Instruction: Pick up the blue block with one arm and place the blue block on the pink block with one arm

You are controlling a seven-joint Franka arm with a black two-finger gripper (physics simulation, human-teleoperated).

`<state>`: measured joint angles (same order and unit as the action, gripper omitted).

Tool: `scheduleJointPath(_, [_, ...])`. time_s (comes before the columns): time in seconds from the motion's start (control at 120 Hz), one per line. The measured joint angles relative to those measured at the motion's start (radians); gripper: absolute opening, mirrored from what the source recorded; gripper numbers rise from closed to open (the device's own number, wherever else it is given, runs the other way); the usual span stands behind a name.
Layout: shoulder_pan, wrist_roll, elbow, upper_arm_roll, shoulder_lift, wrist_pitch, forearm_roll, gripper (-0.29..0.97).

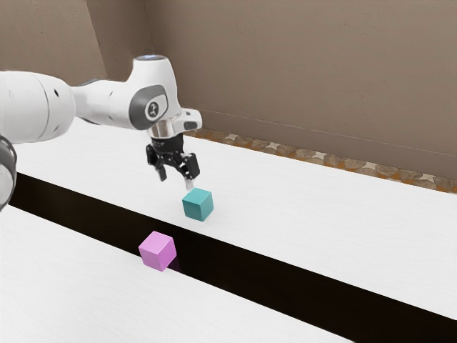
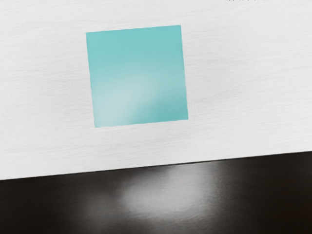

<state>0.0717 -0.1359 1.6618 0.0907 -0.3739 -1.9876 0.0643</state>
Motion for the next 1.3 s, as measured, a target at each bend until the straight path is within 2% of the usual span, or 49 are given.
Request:
scheduleJointPath(0.108, [-0.004, 0.019, -0.011, 0.000, -0.039, -0.032, 0.005, 0.68])
scheduleJointPath(0.442, [-0.047, 0.018, -0.183, -0.042, -0.233, -0.075, 0.011, 0.68])
scheduleJointPath(0.725, [-0.047, 0.014, -0.170, -0.040, -0.262, -0.117, 0.053, 0.68])
scheduleJointPath(1.3, [-0.055, -0.003, -0.226, -0.037, -0.347, -0.148, 0.061, 0.68])
